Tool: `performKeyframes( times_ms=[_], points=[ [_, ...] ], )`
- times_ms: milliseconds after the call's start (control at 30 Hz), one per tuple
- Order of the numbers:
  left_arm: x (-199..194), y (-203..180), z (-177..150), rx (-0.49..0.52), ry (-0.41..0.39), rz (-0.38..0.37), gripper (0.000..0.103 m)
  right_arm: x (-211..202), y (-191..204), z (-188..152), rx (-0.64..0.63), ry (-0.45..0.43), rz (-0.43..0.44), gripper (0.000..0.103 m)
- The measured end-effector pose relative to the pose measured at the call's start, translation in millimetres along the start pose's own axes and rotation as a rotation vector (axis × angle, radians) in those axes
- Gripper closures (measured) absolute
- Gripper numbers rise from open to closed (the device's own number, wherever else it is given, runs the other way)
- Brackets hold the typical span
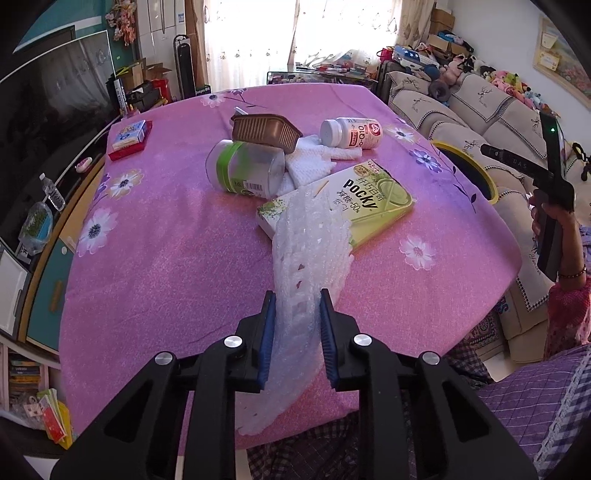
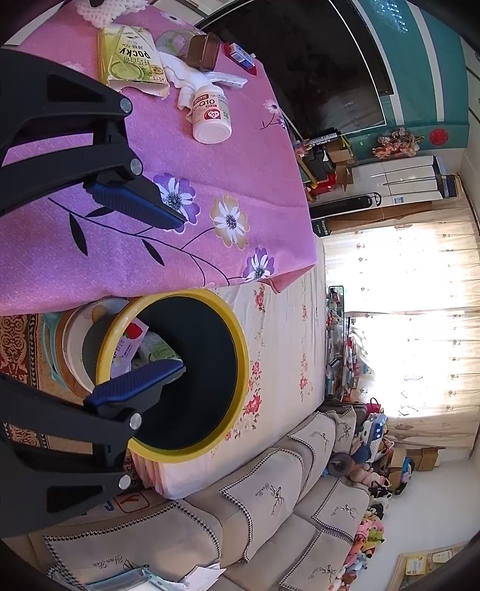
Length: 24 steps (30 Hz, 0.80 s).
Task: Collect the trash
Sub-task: 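Grasp the white foam fruit net with the left tool and lift it, then carry the foam net over the bin and open the left tool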
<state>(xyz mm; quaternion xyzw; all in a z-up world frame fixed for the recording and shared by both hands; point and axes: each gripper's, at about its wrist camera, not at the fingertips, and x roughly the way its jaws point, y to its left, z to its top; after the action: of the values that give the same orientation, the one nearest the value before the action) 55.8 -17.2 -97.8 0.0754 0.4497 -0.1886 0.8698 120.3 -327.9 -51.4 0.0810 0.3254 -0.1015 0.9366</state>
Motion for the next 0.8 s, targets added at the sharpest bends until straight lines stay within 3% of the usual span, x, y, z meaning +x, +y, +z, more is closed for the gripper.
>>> performKeyframes(
  times_ms=[267, 433, 800],
  points=[
    [-17, -14, 32, 0.017, -0.095, 0.007, 0.080, -13, -4, -4, 0.009, -0.017, -0.008, 0.034],
    [-1, -39, 67, 0.045, -0.125, -0.058, 0.080, -25, -11, -8, 0.006, -0.032, -0.036, 0.034],
    [46, -144, 156, 0.193, -0.166, -0.203, 0.080, -53, -63, -14, 0.053, -0.071, -0.153, 0.031]
  ],
)
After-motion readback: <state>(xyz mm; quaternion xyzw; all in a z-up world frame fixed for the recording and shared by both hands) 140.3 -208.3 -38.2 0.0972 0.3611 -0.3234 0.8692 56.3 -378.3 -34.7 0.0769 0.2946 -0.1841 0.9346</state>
